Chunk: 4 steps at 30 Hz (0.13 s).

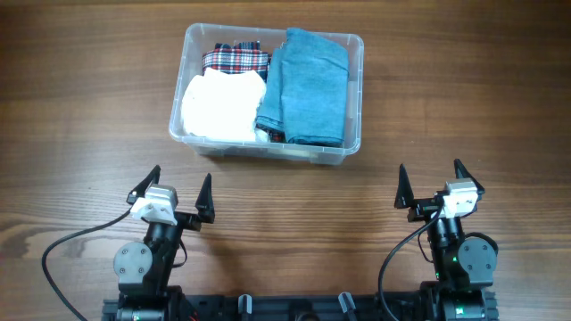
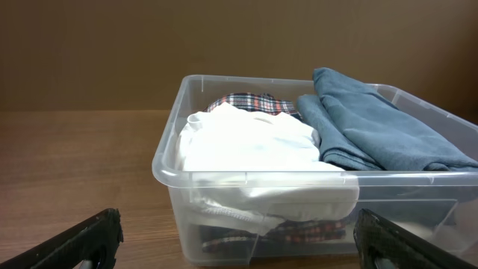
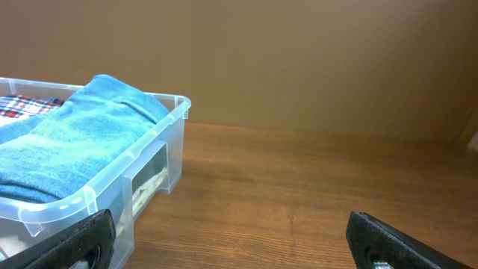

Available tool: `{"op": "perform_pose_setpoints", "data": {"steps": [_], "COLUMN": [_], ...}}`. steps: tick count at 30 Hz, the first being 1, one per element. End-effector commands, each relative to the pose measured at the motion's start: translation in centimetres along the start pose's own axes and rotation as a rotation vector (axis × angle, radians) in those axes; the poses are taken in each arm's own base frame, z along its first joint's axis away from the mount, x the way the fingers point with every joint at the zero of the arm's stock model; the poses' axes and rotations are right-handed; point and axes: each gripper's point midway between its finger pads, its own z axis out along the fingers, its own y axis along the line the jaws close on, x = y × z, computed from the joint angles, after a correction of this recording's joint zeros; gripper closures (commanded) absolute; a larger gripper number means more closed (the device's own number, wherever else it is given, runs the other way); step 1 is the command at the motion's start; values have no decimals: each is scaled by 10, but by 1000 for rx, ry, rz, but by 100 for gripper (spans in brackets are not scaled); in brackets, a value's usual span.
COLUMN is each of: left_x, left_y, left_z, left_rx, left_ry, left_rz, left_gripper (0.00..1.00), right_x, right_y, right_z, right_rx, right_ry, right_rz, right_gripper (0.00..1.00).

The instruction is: Pack container

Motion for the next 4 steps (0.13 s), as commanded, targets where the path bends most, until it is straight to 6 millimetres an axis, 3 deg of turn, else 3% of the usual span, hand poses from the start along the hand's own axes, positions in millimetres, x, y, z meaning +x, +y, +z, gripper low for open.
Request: {"op": "perform_pose_setpoints", "data": {"steps": [1, 4], "left_x": [2, 2], "left_y": [0, 0], "left_z": [0, 0], "left_rx": [-2, -2], "left_ry": [1, 1], "left_rz": [-2, -2], "left_gripper": [0, 0], "right_x": [-3, -3], "right_y": [2, 2], "right_z": [-1, -1], "right_rx": [-11, -11], "right_ry": [-17, -17], "right_rz": [-18, -19], "right_gripper": [0, 0]}}
